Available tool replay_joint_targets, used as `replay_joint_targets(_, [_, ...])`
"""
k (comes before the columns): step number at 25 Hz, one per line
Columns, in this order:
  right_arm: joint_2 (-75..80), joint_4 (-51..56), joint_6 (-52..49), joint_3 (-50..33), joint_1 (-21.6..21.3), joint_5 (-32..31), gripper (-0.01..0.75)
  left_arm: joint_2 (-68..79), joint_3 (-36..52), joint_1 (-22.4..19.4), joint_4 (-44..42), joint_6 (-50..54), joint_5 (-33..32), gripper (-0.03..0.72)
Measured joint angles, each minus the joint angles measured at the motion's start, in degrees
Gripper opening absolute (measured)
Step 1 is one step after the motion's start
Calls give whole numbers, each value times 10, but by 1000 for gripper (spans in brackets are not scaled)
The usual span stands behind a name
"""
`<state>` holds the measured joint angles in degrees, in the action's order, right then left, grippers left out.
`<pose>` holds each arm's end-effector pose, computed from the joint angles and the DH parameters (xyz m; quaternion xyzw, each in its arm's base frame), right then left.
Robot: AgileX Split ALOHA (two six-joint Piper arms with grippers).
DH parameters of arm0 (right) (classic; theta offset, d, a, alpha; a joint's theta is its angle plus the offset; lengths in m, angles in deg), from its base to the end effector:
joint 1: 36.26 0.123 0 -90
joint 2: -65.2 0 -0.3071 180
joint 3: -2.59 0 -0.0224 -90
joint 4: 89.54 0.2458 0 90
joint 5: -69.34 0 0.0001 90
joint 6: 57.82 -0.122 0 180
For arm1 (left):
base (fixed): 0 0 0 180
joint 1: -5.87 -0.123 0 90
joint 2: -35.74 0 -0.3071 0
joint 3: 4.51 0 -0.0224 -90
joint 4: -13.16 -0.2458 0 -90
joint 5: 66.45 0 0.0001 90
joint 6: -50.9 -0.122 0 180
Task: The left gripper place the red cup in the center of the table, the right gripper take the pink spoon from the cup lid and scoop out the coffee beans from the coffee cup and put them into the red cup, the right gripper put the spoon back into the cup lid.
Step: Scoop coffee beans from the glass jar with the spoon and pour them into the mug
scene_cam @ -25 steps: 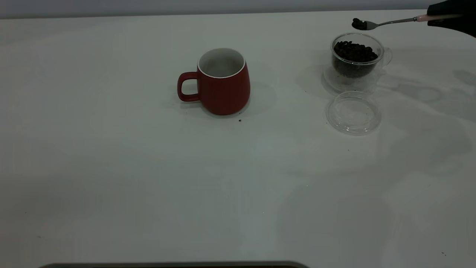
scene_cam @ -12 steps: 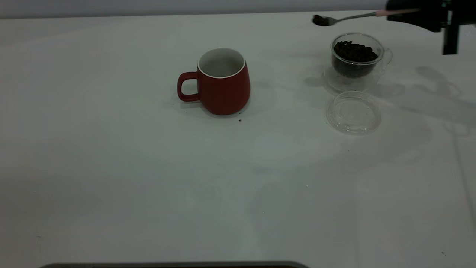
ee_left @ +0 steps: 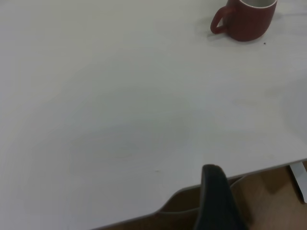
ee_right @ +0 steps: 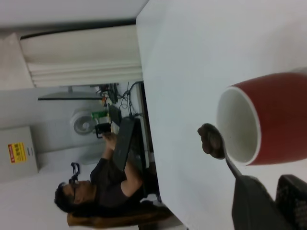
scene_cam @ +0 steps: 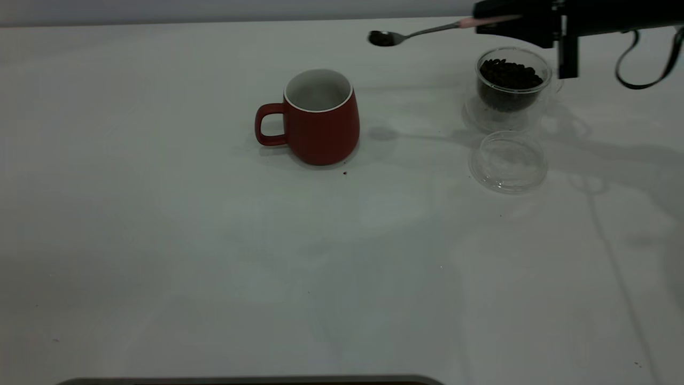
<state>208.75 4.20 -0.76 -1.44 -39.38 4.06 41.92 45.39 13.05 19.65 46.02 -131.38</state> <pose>0.4365 0.0870 0.0709 0.1306 0.8022 0.5724 0.1082 -0.0112 -0.0112 0.2495 0.0956 0.8637 -0.0663 0.4903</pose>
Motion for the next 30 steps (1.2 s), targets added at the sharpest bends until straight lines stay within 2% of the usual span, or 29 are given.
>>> replay_joint_targets(6, [0,7,1,0,48,16,96,0,0,0,0,0,0,505])
replay_joint_targets(15, [0,43,49,0,95,109,96,0,0,0,0,0,0,505])
replay_joint_targets(20, [0,69,129,0,111,136,96,0,0,0,0,0,0,505])
replay_joint_targets(30, [-36,76,383,-1,128,165,96,0,0,0,0,0,0,505])
